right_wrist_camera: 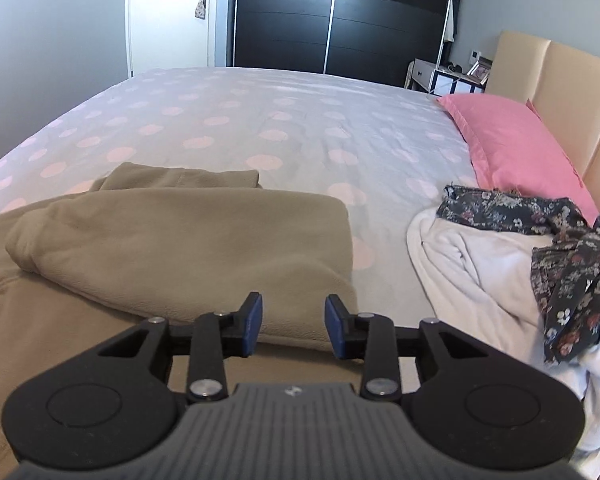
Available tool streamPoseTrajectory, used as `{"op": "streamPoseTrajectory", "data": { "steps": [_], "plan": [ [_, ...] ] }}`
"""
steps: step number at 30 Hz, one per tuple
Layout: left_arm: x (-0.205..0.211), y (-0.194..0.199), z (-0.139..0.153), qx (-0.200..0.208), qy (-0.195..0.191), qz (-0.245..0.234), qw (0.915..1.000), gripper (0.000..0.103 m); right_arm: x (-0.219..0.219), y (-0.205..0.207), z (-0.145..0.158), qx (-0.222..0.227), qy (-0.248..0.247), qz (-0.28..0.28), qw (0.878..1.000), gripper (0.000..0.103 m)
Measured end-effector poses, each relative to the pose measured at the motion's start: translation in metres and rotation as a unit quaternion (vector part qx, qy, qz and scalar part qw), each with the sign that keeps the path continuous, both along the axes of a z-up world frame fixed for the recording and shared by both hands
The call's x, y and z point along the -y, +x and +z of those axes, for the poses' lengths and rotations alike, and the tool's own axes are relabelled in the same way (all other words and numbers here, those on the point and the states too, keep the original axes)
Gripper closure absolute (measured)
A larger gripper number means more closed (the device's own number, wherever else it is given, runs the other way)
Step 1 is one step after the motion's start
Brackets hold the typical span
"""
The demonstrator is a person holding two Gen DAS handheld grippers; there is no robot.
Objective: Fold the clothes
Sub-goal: 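Move the left tool to the other sleeve cuff and grasp it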
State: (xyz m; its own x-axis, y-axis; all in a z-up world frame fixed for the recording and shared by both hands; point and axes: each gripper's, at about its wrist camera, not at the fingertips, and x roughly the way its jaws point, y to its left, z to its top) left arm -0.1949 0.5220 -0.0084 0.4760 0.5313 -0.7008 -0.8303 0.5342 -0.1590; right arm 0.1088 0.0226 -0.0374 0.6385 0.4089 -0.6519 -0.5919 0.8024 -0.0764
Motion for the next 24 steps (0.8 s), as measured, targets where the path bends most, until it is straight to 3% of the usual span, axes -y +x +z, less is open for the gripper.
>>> {"op": "streamPoseTrajectory", "data": {
  "steps": [5, 13, 18, 24],
  "plan": [
    [-0.038, -0.029, -0.020, -0.008, -0.006, 0.061, 0.9981, 0.052, -0.020, -0.003, -0.007, -0.016, -0.003, 0.001, 1.000, 0.062],
    [-0.081, -0.061, -0.051, -0.038, -0.020, 0.122, 0.9916, 0.052, -0.060, -0.014, -0.017, -0.001, -0.033, 0.045, 0.998, 0.058],
    [-0.105, -0.083, -0.073, -0.039, -0.050, 0.156, 0.9857, 0.051, -0.084, -0.017, -0.028, -0.002, -0.051, 0.067, 0.996, 0.057],
    [-0.120, -0.100, -0.104, -0.076, -0.081, 0.188, 0.9759, 0.049, -0.106, -0.017, -0.041, -0.009, -0.067, 0.082, 0.994, 0.057]
  ]
}}
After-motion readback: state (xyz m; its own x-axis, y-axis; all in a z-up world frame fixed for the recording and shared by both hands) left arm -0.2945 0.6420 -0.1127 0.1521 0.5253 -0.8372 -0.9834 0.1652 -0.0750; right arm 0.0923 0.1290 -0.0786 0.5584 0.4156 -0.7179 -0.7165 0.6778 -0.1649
